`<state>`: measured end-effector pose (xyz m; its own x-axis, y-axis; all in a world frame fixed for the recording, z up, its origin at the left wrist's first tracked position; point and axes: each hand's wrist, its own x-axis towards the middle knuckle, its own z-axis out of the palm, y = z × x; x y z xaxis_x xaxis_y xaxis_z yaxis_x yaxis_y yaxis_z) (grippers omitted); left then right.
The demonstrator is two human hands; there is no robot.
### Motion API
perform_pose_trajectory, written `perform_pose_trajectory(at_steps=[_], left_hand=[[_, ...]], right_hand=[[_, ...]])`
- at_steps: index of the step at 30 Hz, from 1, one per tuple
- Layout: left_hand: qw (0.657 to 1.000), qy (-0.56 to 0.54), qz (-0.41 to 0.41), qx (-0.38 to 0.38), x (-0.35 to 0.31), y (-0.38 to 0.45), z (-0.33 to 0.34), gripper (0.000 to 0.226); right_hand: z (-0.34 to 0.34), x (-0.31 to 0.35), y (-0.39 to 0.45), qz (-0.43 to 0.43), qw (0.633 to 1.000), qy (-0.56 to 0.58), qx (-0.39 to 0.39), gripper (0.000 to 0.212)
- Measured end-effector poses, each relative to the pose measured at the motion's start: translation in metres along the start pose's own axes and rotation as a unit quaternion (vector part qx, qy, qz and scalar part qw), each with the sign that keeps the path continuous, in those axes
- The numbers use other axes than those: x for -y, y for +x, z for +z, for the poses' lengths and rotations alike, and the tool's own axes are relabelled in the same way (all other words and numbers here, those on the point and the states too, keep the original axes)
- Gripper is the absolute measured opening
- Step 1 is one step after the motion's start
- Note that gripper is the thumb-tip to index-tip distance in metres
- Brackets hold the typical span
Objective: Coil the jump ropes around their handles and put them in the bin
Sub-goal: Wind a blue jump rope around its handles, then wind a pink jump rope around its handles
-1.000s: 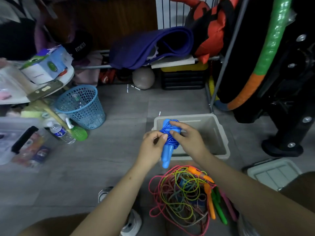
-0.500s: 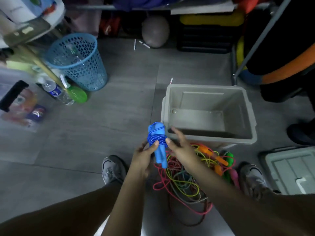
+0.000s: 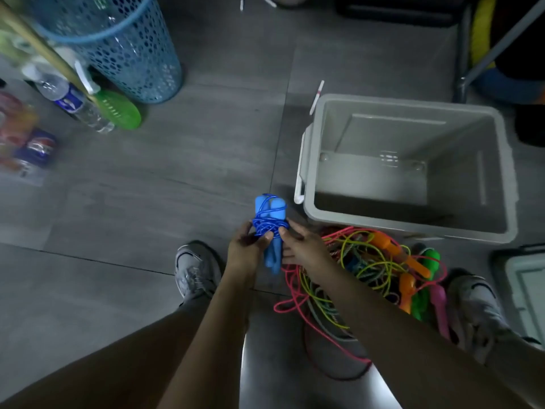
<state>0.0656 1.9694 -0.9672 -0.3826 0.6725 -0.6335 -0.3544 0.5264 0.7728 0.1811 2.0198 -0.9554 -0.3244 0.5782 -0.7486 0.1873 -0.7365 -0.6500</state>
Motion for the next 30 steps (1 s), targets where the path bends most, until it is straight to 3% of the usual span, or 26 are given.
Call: perform_pose_trajectory(at_steps=[7,11,16,24,27,30], left_hand=[[1.000,0.021,-0.003,0.006,0.031,0.043,-0.007,0.037],[0.999,0.030,-0.020,-0.011,0.048,0.066,-0.012,0.043],[0.996,0.050,-0.038,-0.061,0.067,0.083,-0.016,0.046],[0.978,0.187,-0.014,-0.089,0.072,0.065,-0.008,0.039],[0.952,0.278,0.021,-0.129,0.063,0.044,0.004,0.051],[0.944,0.314,0.046,-0.089,0.059,0.021,0.018,0.050]], right_hand=[[0.004,-0.012,0.049,0.040,0.999,-0.023,-0.026,0.044],[0.010,-0.036,0.083,0.019,0.995,-0.069,-0.064,0.043],[0.015,-0.041,0.098,0.033,0.995,-0.086,-0.023,0.041],[0.001,-0.038,0.078,0.054,0.994,-0.094,0.003,0.044],[-0.007,-0.044,0.065,0.012,0.992,-0.119,-0.027,0.039],[-0.026,-0.060,0.048,-0.035,0.985,-0.136,-0.096,0.033]])
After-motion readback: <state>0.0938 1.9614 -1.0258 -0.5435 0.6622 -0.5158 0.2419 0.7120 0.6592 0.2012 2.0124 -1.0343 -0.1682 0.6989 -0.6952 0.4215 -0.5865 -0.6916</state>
